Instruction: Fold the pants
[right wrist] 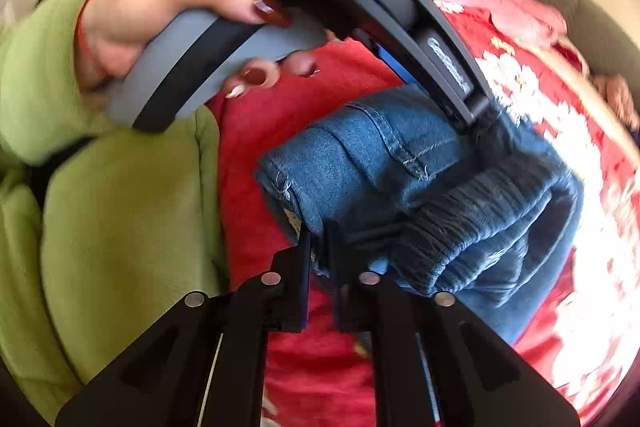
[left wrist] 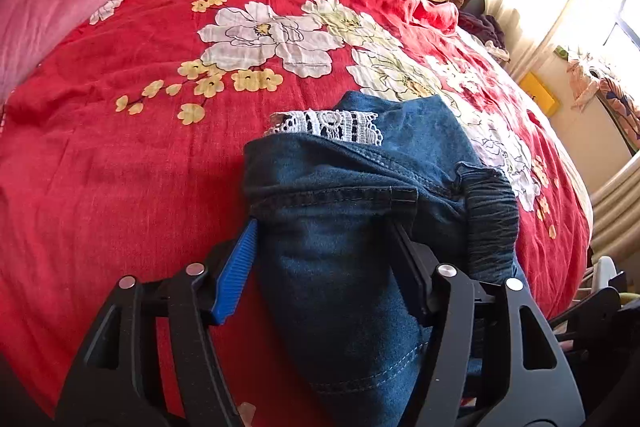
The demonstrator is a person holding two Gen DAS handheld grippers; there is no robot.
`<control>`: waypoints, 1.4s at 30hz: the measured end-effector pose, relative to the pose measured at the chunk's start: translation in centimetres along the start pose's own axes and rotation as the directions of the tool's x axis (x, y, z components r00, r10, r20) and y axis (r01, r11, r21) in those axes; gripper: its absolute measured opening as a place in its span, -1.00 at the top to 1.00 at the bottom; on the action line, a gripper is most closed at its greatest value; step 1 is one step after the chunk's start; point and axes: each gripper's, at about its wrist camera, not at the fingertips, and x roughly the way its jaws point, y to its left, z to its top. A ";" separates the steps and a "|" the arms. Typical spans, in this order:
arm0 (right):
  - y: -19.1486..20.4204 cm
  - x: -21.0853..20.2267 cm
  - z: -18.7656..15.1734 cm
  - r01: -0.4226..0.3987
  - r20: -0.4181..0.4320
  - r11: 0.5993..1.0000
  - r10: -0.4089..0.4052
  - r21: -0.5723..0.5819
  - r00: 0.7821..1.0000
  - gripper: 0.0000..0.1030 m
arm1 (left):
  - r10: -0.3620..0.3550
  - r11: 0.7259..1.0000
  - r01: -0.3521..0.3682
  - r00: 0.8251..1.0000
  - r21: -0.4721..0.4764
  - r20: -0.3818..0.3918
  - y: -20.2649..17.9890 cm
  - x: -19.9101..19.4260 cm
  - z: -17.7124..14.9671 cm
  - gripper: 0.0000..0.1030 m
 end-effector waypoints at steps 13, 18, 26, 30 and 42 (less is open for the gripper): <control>-3.9 -7.9 -0.1 0.013 0.178 0.980 -0.049 0.200 0.983 -0.03 | 0.005 1.000 -0.005 0.998 0.000 0.069 -0.7 -3.1 -0.6 -0.38; -6.1 -10.1 -0.6 0.055 0.222 0.955 -0.124 0.293 0.967 -0.25 | 0.008 1.000 -0.008 0.996 -0.002 0.094 -0.7 -4.1 -0.6 -0.48; -7.5 -12.7 -1.6 0.093 0.261 0.925 -0.199 0.368 0.945 -0.25 | 0.010 1.000 -0.009 0.991 -0.006 0.130 -1.0 -5.8 -0.9 -0.69; -7.6 -12.7 -1.4 0.117 0.265 0.919 -0.227 0.375 0.937 -0.71 | 0.018 1.000 -0.017 0.988 -0.012 0.151 -1.0 -6.9 -1.1 -0.81; -7.7 -13.8 -1.0 0.173 0.282 0.895 -0.305 0.411 0.910 -0.73 | 0.046 0.998 -0.038 0.979 -0.040 0.199 -0.4 -9.6 -2.0 -0.81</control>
